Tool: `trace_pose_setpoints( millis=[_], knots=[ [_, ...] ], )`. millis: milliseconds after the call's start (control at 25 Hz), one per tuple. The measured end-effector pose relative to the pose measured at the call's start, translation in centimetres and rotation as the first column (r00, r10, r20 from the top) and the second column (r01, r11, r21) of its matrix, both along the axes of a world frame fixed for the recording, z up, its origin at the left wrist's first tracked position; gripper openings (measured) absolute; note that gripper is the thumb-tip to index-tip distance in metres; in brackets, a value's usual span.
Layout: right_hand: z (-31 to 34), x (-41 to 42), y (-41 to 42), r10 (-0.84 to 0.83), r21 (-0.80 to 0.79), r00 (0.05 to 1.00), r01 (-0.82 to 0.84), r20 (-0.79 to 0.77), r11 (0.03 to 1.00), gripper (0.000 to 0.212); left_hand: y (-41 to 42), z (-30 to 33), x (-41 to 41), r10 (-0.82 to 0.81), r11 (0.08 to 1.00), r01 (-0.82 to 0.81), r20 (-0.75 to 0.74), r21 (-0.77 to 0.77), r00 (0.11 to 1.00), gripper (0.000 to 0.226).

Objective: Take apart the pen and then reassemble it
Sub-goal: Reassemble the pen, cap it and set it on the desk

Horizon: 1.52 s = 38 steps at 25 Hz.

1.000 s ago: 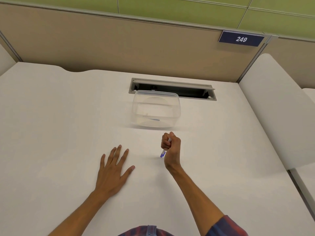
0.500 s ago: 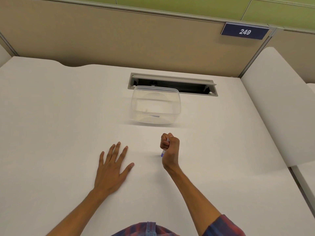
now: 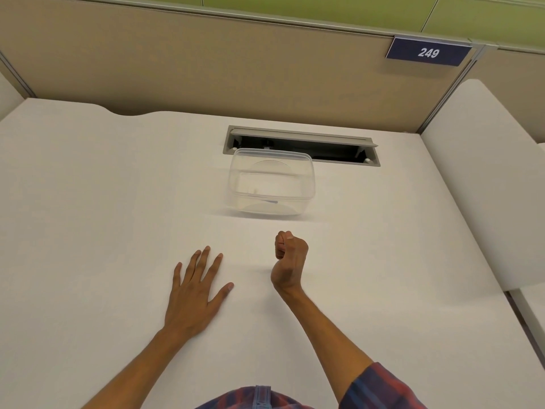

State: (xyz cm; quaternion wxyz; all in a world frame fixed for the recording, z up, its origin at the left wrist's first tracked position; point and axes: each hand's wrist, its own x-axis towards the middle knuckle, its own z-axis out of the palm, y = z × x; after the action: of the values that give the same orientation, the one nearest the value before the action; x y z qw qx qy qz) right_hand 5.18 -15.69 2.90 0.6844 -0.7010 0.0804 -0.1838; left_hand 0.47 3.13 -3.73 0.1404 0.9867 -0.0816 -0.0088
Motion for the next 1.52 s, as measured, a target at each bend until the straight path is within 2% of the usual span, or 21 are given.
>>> trace_pose_setpoints(
  millis=[480,720,1120,1520],
  knots=[
    [-0.3,0.2,-0.4,-0.042,-0.034,0.999,0.043,0.03,0.999,0.041,-0.1,0.1,0.0,0.002,1.0,-0.002,0.016,-0.007,1.0,0.07],
    [-0.2,0.1,-0.4,-0.031,-0.02,0.999,0.032,0.026,0.999,0.042,-0.1,0.1,-0.1,0.005,1.0,-0.005,0.02,-0.014,1.0,0.071],
    [-0.4,-0.4,0.0,-0.017,-0.094,1.0,0.019,0.016,0.995,0.035,-0.1,0.0,-0.1,0.01,1.0,-0.009,0.024,-0.024,1.0,0.071],
    [0.4,-0.9,-0.4,0.024,-0.071,1.0,-0.025,-0.007,0.997,0.034,0.0,-0.2,-0.2,0.011,0.999,-0.009,0.032,-0.036,0.999,0.069]
  ],
)
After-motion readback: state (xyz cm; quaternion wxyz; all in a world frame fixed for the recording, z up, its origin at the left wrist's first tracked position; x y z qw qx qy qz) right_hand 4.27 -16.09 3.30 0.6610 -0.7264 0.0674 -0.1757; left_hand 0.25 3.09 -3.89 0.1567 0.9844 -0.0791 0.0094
